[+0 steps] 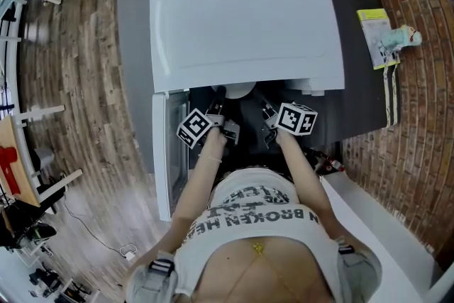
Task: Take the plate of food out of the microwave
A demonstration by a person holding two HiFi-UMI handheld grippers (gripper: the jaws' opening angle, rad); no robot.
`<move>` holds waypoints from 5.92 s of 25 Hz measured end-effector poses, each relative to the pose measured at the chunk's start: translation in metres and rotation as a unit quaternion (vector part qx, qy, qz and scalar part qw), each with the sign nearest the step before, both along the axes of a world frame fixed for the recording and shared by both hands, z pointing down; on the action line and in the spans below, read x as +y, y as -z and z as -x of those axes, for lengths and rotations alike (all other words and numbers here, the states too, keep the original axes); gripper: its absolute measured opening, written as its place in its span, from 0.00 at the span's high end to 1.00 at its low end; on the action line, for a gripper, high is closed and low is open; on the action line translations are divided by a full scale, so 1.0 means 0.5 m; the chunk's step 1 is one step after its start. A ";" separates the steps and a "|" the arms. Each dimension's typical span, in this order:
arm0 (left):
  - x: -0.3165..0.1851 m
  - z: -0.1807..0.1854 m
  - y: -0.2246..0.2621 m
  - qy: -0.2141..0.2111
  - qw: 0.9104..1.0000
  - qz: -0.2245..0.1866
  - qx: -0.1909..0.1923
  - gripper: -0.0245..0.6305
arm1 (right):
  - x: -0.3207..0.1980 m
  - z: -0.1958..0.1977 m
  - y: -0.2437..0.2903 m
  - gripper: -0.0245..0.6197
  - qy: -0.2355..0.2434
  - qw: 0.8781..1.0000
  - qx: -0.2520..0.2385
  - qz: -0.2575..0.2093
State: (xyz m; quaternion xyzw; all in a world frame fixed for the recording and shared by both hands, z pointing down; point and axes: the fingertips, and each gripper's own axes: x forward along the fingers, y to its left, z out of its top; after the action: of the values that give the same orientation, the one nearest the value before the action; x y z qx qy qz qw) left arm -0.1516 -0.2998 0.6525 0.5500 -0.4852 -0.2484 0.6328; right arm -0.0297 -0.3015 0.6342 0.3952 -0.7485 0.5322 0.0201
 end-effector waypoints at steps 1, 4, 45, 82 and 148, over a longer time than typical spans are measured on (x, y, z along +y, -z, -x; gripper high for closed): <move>0.001 0.000 0.000 0.001 1.000 0.001 0.001 0.93 | -0.003 0.001 -0.003 0.86 -0.004 1.000 -0.014 0.005; 0.006 -0.003 -0.001 0.001 1.000 0.003 0.003 0.93 | -0.014 0.004 -0.010 0.82 -0.011 0.999 -0.041 0.017; 0.099 -0.080 0.085 0.001 0.999 -0.040 -0.016 0.94 | 0.036 -0.033 0.040 0.89 0.019 0.997 -0.061 0.036; 0.316 -0.062 0.132 -0.001 0.998 -0.062 -0.027 0.94 | 0.251 -0.012 0.082 0.89 0.036 0.998 -0.046 0.026; 0.741 -0.311 0.157 0.042 0.996 -0.065 -0.045 0.94 | 0.657 -0.253 0.101 0.88 0.084 0.994 -0.059 0.031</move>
State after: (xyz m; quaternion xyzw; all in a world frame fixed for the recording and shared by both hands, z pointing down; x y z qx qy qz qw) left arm 0.0040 0.0706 0.5738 0.5799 -0.5189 -0.2803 0.5621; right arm 0.0967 0.0271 0.5838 0.2980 -0.7621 0.5738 0.0328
